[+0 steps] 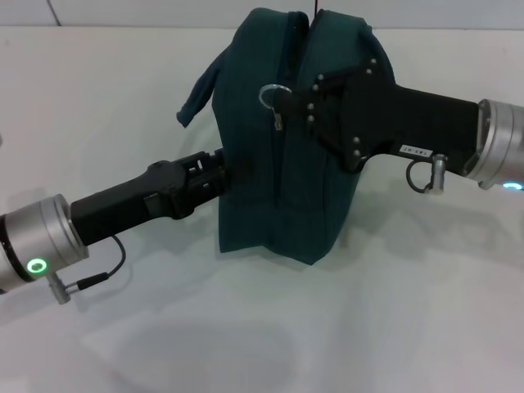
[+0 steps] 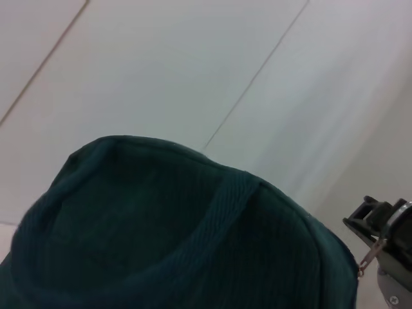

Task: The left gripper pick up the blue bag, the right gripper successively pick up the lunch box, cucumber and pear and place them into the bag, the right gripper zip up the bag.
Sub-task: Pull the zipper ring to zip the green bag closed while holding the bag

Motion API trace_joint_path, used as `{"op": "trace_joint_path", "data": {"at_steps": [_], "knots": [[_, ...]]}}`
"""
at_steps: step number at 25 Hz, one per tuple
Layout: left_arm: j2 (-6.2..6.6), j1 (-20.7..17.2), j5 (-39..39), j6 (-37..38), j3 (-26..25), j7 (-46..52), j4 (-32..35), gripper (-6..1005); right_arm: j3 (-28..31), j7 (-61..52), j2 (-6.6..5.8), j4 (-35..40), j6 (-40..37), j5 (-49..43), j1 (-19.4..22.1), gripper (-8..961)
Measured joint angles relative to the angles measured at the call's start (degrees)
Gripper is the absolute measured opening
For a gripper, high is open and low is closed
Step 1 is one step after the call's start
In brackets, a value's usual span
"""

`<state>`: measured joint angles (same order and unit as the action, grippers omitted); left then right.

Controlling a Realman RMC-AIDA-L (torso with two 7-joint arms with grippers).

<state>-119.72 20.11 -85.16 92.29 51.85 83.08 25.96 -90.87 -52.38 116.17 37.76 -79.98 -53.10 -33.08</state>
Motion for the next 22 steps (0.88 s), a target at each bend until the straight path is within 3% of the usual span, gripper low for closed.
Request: {"op": "trace_joint_path", "data": {"at_steps": [2, 13, 22], "knots": [[0.00, 0.1, 0.1, 0.0, 0.0, -0.2, -0.3, 421, 0.2, 0.0, -0.04, -0.2, 0.1, 0.1, 0.0, 43], [0.02, 0.4, 0.0, 0.4, 1.0, -1.5, -0.3, 235, 0.4, -0.1, -0.20, -0.8, 0.0, 2.0, 0.0, 46], [0.01, 0.3, 0.0, 0.6, 3.4, -2.9, -0.3, 159, 0.4, -0.5, -0.27, -0.5, 0.1, 3.0, 0.0, 49]]}}
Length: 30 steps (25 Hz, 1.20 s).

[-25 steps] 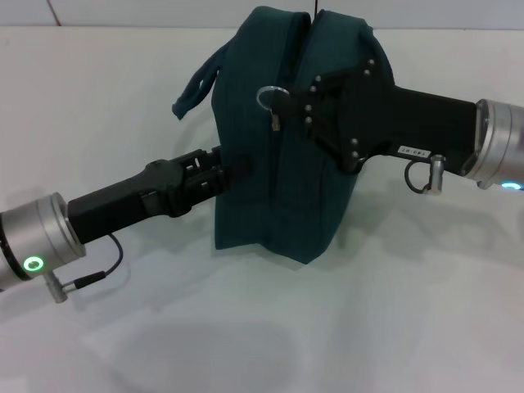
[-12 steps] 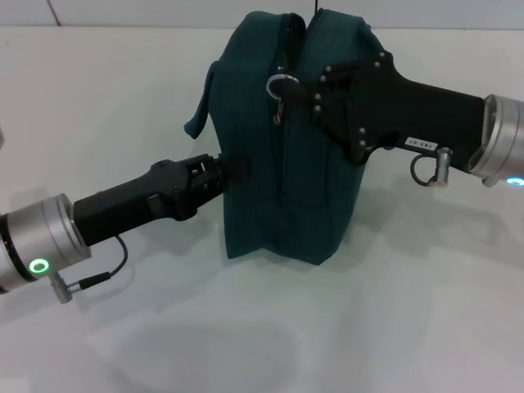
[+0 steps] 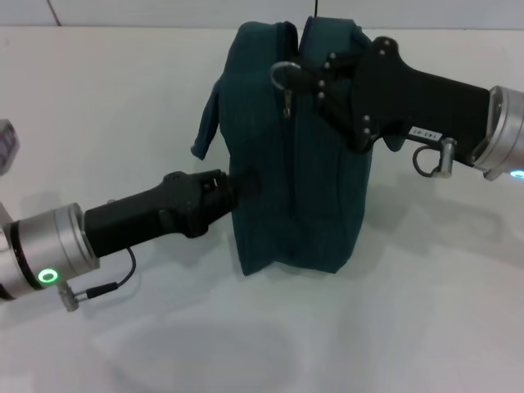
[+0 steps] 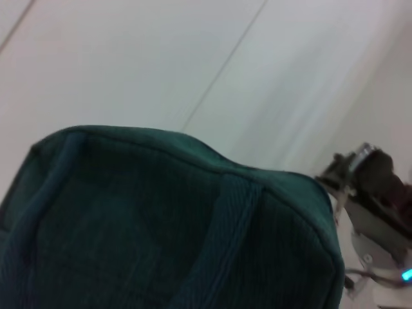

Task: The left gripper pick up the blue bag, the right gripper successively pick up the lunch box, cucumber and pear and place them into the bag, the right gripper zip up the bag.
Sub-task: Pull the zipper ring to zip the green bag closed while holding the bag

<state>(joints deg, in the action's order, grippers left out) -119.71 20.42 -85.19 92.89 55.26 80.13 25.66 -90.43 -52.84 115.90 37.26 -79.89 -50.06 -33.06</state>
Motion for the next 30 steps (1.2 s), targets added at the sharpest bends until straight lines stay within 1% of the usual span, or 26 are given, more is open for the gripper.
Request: {"op": "trace_joint_path", "data": {"at_steps": [4, 12, 16, 23, 30], "knots": [[-0.02, -0.4, 0.1, 0.2, 1.0, -1.3, -0.1, 127, 0.3, -0.7, -0.11, -0.4, 0.5, 0.7, 0.0, 50], [-0.09, -0.6, 0.1, 2.2, 1.1, -4.6, -2.0, 69, 1.6, -6.3, -0.25, -3.1, 1.8, 0.7, -0.6, 52], [-0.09, -0.7, 0.0, 3.2, 1.7, -6.6, -2.6, 69, 1.6, -8.4, -0.38, -3.2, 2.6, 0.7, -0.6, 53], [-0.09, -0.7, -0.1, 3.3, 1.8, -6.8, -2.9, 70, 1.8, -8.7, -0.42, -2.8, 2.1, 0.7, -0.6, 55], [-0.09, -1.0, -0.1, 3.3, 3.2, -9.4, -3.3, 69, 3.3, -9.5, -0.41, -2.5, 2.1, 0.7, -0.8, 57]]}}
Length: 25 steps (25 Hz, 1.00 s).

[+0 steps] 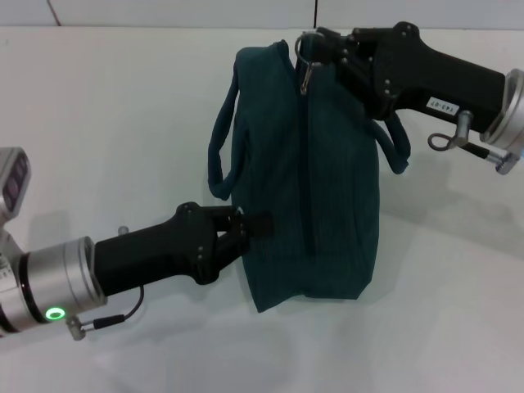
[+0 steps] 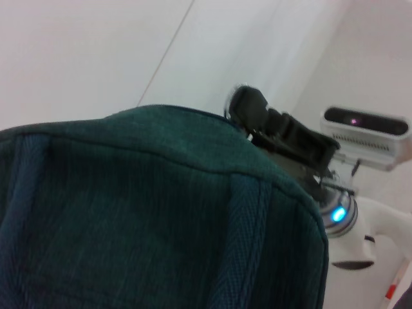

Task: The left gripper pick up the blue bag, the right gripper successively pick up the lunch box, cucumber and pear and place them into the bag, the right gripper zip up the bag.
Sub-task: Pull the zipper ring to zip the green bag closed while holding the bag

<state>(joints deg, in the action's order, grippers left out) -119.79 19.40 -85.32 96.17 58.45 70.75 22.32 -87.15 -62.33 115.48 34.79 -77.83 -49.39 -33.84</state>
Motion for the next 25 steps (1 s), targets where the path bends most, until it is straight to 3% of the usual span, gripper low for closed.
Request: {"op": "trace_joint_path", "data": {"at_steps": [17, 25], "knots": [[0.12, -0.3, 0.0, 1.1, 1.6, -6.2, -2.3, 66, 0.3, -5.0, -0.18, -0.8, 7.0, -0.6, -3.4, 62], [0.32, -2.6, 0.5, 2.7, 1.0, -10.7, -2.4, 65, 0.2, -4.7, -0.11, -1.5, 10.9, -0.7, -4.3, 65]]}}
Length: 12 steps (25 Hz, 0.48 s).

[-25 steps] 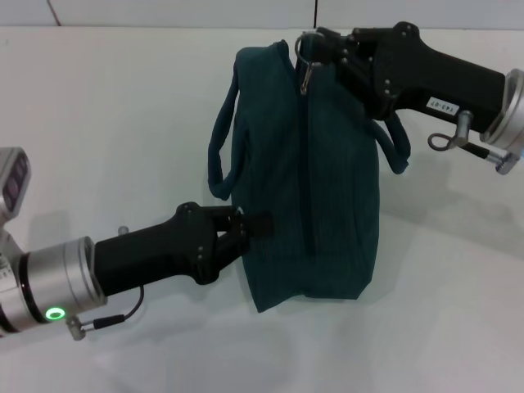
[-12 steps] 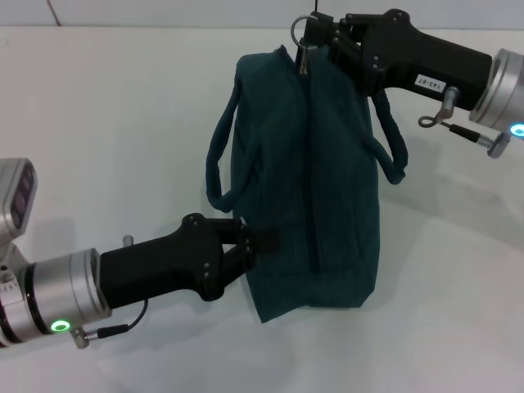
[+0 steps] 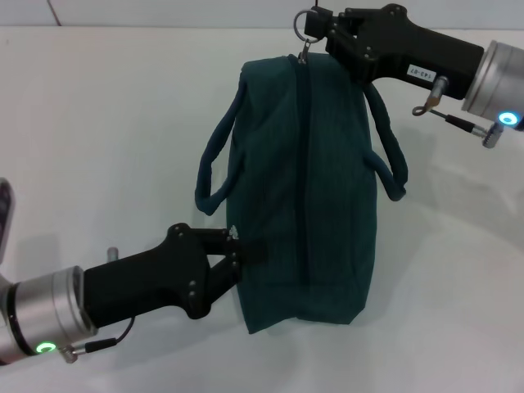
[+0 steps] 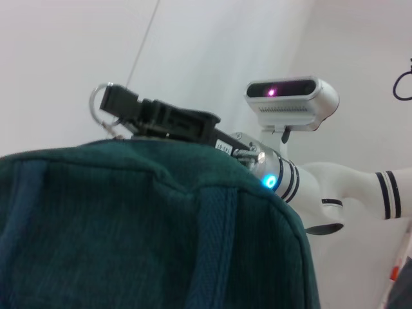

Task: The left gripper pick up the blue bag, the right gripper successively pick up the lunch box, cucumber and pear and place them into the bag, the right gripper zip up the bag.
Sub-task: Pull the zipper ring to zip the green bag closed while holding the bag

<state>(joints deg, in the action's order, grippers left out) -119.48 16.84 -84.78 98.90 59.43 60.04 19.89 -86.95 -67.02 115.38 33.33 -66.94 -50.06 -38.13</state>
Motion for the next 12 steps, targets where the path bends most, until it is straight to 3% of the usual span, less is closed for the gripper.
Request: {"op": "trace_joint_path", "data": {"at_steps": [12], "knots": [[0.27, -2.4, 0.3, -0.1, -3.4, -0.8, 0.5, 67, 0.2, 1.6, 0.43, -3.9, 4.5, 0.0, -2.1, 68]]}}
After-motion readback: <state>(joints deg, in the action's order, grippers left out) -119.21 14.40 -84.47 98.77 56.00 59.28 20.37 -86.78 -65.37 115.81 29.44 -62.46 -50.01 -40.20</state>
